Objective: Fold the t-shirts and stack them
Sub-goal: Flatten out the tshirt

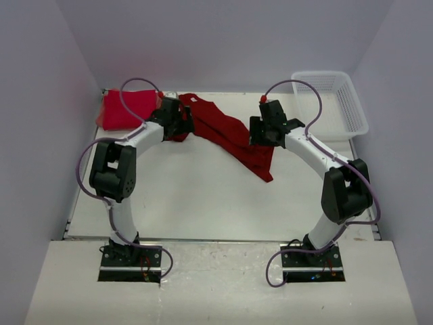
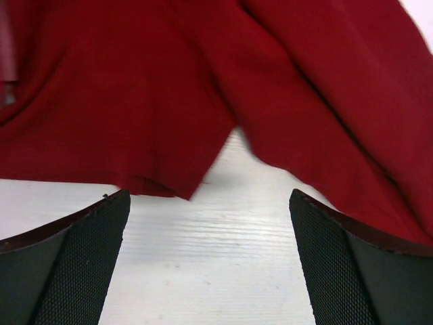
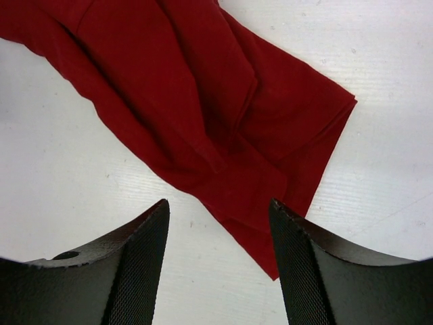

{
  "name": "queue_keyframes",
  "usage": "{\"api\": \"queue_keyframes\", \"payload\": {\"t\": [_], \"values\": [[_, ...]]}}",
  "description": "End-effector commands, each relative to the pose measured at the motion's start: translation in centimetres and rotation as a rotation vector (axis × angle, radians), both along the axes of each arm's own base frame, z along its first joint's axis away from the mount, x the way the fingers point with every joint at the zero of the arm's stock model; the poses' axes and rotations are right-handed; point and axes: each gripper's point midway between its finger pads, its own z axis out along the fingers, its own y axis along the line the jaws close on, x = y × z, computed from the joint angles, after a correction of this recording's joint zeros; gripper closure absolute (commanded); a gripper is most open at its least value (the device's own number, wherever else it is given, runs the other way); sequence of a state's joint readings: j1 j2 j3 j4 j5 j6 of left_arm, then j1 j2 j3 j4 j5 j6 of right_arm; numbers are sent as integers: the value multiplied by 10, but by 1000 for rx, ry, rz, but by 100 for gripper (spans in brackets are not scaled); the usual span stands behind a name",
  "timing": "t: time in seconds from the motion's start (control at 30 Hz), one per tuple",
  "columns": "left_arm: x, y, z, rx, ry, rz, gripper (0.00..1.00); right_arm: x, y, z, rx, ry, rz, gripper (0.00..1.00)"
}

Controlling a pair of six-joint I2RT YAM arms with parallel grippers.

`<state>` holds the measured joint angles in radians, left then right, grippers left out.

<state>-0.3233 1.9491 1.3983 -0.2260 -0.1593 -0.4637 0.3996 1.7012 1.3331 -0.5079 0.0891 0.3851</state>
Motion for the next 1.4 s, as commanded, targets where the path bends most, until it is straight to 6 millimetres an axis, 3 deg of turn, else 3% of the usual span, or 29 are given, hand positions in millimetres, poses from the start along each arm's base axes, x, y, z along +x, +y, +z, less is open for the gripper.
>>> {"api": "queue_keyframes", "payload": {"t": [0.0,0.07,0.23,0.6,0.93,1.1,1.27,1.33,1.37], "values": [[11,53,14,-85,-27,151,0,9,1,10,22,-37,-3,39],[11,82,12,-119,-38,212,0,9,3,10,31,-39,5,39],[4,112,6,-200,-35,265,1,10,4,8,30,-40,14,39],[16,111,-17,-235,-13,234,4,9,4,6,39,-41,22,39],[13,142,-26,-107,-16,318,5,8,5,10,49,-60,29,39],[5,122,-25,-198,-20,254,7,10,7,5,54,-47,31,40],[10,99,9,-296,-137,171,12,10,5,-1,44,-34,22,41],[14,88,21,-333,-166,120,17,10,8,2,53,-39,28,47],[18,80,26,-347,-181,93,21,10,10,3,64,-41,36,57]]}}
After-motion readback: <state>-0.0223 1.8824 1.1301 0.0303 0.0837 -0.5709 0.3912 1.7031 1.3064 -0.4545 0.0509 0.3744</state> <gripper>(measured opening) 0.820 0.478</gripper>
